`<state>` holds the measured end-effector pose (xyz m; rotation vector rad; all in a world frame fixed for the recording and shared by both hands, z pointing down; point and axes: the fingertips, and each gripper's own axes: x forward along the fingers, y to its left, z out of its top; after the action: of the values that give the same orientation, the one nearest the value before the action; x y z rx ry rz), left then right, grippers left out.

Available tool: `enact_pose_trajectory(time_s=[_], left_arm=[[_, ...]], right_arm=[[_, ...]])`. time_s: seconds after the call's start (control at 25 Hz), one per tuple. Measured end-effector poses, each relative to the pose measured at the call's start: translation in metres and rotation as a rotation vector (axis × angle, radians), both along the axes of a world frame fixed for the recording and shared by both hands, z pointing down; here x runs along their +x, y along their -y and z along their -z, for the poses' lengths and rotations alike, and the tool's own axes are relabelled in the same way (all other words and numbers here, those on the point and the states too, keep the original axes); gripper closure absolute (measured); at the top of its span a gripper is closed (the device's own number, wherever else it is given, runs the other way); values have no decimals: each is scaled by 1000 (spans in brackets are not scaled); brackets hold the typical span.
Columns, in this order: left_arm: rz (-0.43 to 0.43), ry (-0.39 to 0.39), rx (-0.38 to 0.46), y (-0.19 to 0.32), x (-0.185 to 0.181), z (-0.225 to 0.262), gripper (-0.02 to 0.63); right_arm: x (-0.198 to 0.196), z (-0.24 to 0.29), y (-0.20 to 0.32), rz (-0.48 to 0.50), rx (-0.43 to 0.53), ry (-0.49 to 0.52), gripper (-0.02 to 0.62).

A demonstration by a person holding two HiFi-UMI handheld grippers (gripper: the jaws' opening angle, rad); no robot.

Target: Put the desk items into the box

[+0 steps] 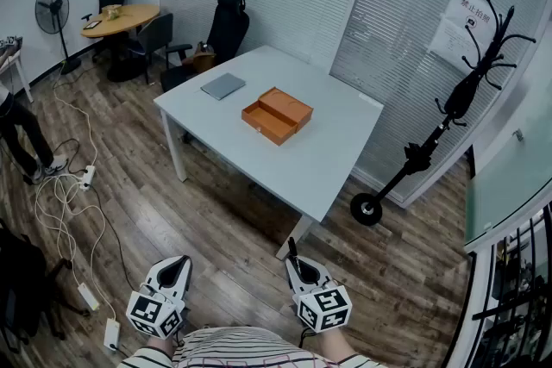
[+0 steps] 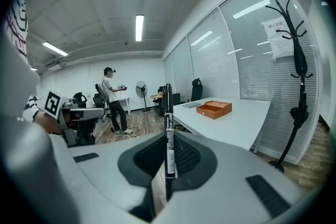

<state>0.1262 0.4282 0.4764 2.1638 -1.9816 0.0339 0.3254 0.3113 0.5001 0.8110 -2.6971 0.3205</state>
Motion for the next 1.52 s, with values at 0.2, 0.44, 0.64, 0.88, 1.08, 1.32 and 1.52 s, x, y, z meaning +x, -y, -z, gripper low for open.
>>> enact_pose_trajectory(time_s=[0.2, 0.44, 0.64, 0.88, 1.08, 1.32, 1.52], left_arm=[[15, 4, -22, 1, -2, -13, 583], [39, -7, -33, 21, -24, -21, 582], [12, -32, -28, 57, -58, -28, 583], [-35, -27, -15, 109, -123, -24, 582], [-69, -14, -8, 146, -183, -14, 583], [-113, -3, -25, 176, -235, -23, 583], [-154, -40, -43, 209, -239, -34, 583]], right_arm=[[-1, -5, 13, -17, -30, 44, 555], [-18, -13, 33, 0, -52, 38, 555], [-56, -12, 66, -26, -49, 36, 555], [-113, -7, 109, -74, -28, 37, 555], [-162, -1, 146, -126, -13, 43, 555], [-204, -5, 170, -181, -6, 44, 555], [-210, -14, 190, -215, -39, 26, 555]])
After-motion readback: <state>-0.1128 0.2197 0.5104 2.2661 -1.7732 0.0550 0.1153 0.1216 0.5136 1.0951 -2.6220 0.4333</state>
